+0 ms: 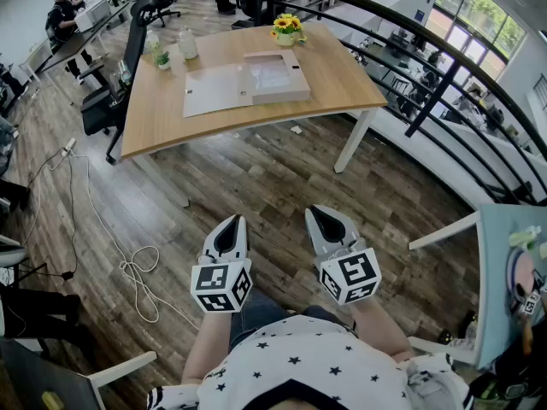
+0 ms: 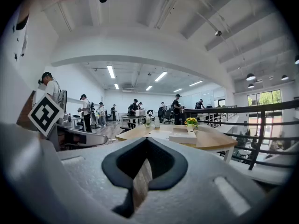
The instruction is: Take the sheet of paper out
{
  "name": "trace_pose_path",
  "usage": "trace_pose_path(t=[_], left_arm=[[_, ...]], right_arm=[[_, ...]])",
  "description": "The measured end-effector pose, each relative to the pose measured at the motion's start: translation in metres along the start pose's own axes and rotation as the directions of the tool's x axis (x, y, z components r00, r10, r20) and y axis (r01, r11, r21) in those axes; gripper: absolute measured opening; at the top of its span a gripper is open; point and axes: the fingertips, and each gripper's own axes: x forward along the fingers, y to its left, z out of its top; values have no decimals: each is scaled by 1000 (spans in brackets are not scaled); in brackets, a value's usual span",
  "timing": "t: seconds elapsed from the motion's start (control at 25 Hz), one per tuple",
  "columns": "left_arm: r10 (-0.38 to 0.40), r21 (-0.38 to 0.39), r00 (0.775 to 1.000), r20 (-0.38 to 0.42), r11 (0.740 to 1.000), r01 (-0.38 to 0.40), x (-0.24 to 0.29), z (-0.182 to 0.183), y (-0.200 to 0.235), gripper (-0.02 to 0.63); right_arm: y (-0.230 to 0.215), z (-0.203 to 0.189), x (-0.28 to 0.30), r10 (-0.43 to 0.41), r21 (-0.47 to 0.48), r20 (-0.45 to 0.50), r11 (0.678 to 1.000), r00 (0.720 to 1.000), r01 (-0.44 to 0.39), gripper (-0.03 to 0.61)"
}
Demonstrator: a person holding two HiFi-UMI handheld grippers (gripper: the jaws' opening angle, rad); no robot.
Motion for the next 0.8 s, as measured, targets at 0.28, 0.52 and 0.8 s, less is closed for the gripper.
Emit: trace_pose_path(t=[0.28, 0.52, 0.8], left_arm=[[21, 13, 1000, -8, 1000, -21, -81, -22, -38, 3], [26, 7, 1000, -5, 1000, -26, -101, -33, -56, 3], [18, 9, 1000, 17, 1000, -18, -107, -29, -69, 5]], right_arm=[[33, -8, -85, 15, 19, 11, 1000, 1000, -15, 6], [42, -16, -114, 33, 17, 12, 999, 999, -33, 6], [50, -13, -123, 89, 27, 18, 996, 996, -89, 6]])
